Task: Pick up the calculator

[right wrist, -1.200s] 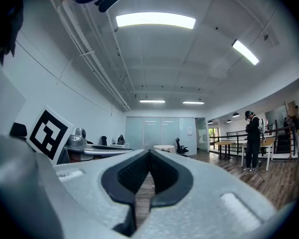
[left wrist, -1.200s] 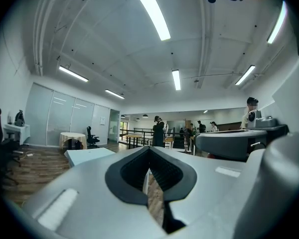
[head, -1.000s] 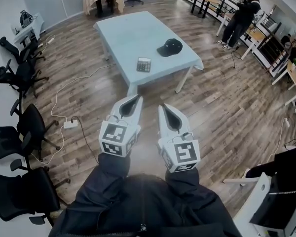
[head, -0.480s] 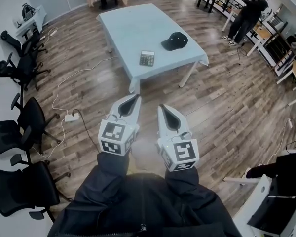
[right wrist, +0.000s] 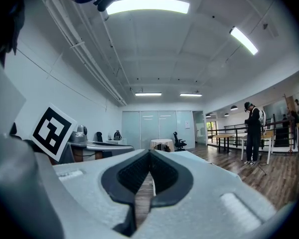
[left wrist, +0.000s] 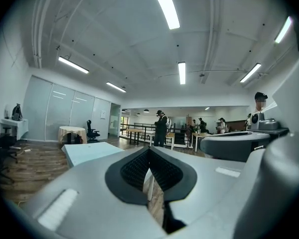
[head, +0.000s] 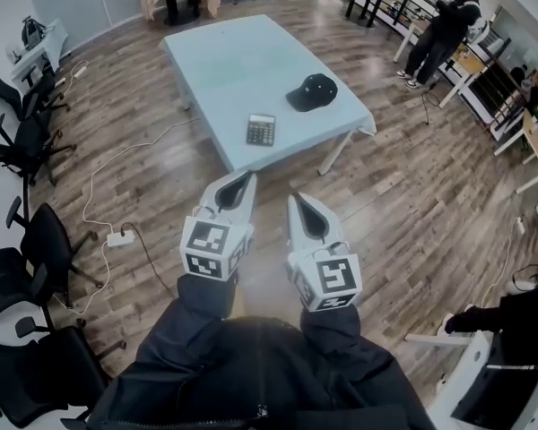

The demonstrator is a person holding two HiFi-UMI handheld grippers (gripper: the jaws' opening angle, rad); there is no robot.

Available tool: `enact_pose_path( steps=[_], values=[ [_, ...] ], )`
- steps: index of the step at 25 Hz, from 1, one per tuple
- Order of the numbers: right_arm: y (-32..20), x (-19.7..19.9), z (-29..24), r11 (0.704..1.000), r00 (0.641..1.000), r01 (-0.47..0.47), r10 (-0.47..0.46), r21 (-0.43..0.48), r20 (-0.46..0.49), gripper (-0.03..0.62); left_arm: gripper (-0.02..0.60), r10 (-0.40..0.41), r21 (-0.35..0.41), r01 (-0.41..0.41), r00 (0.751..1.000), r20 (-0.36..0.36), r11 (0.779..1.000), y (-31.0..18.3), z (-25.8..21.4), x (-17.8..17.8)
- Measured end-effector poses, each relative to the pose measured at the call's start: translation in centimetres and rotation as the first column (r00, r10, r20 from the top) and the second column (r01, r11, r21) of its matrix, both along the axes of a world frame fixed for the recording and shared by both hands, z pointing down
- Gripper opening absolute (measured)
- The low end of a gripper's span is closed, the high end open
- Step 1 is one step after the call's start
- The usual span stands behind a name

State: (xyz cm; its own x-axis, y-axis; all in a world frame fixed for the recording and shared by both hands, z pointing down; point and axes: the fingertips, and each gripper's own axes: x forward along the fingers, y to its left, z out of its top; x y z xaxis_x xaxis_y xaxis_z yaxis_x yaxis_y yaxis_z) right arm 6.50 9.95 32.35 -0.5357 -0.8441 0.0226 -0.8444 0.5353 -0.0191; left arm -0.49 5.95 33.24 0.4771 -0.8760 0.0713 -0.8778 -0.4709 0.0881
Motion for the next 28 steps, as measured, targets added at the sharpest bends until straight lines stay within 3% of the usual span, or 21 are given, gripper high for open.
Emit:
enact_pose_path(
  steps=[16, 28],
  values=[
    [-20.1, -7.2, 0.9, 0.994, 0.998, -0.066, 0.065, -0.083, -0.016, -0.002, -0.001, 0.049, -0.107, -0.051, 0.999, -0.024, 0.993, -19.9, 1.8, -7.7],
    [-25.5, -9.2, 3.3, 0.983, 0.994, -0.1, 0.092, -0.152, -0.059, -0.002, -0.002, 0.116, -0.187, -0.123, 0.992, -0.05, 0.975, -25.1, 4.8, -8.1]
  ],
)
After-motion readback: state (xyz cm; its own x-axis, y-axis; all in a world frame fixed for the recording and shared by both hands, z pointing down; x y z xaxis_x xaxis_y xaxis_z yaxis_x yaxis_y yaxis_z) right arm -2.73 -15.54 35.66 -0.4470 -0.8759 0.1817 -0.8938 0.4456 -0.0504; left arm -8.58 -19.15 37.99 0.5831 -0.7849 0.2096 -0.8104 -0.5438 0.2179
